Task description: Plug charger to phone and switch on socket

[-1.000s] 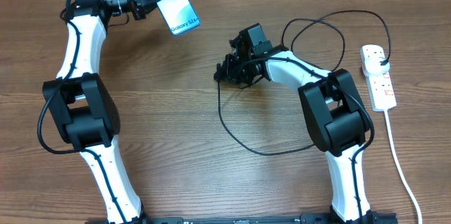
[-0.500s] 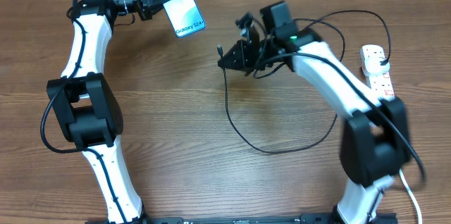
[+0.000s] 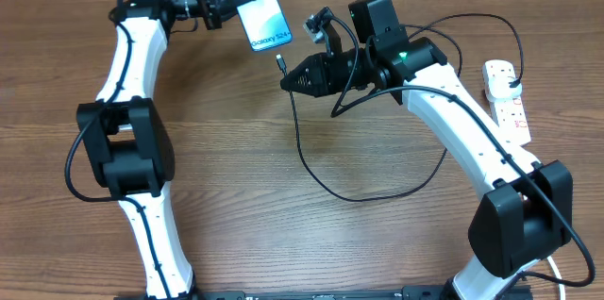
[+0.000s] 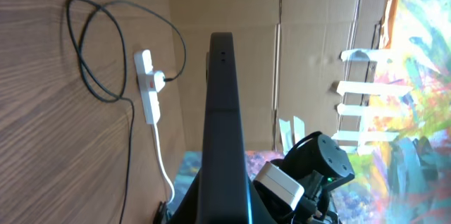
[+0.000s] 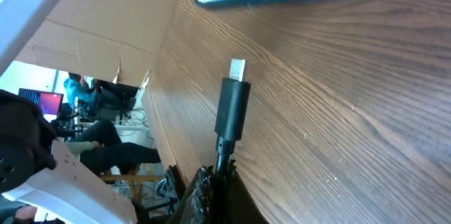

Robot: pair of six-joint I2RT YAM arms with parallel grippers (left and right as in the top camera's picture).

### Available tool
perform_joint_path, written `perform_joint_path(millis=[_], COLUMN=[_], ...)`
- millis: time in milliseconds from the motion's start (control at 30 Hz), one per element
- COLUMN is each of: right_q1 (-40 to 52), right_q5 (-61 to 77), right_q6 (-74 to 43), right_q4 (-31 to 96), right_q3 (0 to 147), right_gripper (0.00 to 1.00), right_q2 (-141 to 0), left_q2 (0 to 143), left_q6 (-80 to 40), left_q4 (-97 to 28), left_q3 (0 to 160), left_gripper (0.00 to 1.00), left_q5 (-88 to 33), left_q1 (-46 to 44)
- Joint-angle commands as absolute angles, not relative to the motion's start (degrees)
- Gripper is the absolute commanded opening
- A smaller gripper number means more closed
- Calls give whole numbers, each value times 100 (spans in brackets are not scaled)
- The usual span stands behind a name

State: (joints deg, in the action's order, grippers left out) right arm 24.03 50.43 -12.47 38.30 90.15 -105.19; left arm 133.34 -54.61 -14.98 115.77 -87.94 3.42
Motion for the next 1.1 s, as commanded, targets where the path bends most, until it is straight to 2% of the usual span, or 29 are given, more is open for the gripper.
perform_joint_path(millis=[0,1067], right_q1=[2405,2373], right_q5=[5098,4847], right_q6=[-1323,-1651], right_q4=[3730,3479], right_q3=[9050,9043], right_gripper=[4,4], right_q2=[-10532,-10545], left_q2=[13338,13338], left_q6=[-5575,-5577], left_q4=[-1468,-1472], left_q3=[11644,11644], left_gripper=[4,4], left_q5=[-9048,-9052], left_q1=[279,239])
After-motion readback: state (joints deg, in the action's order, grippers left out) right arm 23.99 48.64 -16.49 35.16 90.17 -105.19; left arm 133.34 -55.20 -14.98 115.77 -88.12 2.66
